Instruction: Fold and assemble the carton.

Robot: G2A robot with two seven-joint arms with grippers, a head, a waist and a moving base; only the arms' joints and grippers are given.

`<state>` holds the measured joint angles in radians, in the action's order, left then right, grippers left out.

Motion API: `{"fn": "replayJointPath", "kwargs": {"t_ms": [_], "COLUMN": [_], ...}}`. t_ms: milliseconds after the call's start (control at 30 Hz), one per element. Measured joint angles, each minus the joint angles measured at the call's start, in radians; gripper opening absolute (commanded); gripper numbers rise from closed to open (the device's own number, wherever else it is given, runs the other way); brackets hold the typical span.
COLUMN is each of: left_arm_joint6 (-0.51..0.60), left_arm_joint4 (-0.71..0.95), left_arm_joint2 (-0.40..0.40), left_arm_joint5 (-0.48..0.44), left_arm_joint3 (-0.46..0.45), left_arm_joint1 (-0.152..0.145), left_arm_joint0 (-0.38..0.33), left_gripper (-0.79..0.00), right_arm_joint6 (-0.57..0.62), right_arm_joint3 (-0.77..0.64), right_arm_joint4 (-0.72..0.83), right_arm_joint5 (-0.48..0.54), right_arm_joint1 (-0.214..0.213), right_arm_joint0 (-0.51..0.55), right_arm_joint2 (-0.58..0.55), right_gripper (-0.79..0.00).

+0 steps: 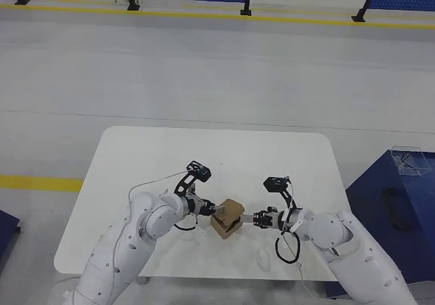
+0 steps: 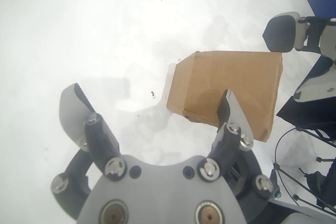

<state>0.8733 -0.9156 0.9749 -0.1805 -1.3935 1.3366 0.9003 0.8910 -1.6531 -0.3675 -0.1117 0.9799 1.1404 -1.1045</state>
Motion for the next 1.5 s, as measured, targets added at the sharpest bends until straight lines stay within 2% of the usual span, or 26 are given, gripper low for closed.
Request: {"fn": "replayJointPath", "kwargs": {"t_ms": [867, 1500], "left_arm_joint6": [0.021, 0.103], "left_arm_joint4": [0.047, 0.145], "left_arm_joint2": [-0.011, -0.025], "left_arm_joint5": [-0.026, 0.069], "left_arm_joint3": [0.027, 0.085], "left_arm_joint1": [0.001, 0.016], "left_arm_joint0": [-0.013, -0.067], "left_gripper": [0.000, 0.000], "right_arm_joint6": [-0.050, -0.092], "right_arm_joint3": [0.108, 0.074], "right_arm_joint4": [-0.022, -0.123], "right_arm_joint5": [-0.006, 0.018], "right_arm_joint1": [0.038, 0.041], "right_arm_joint0": [-0.077, -0.047], "right_arm_joint2": [0.080, 0.082], "right_gripper": [0.000, 0.000]}}
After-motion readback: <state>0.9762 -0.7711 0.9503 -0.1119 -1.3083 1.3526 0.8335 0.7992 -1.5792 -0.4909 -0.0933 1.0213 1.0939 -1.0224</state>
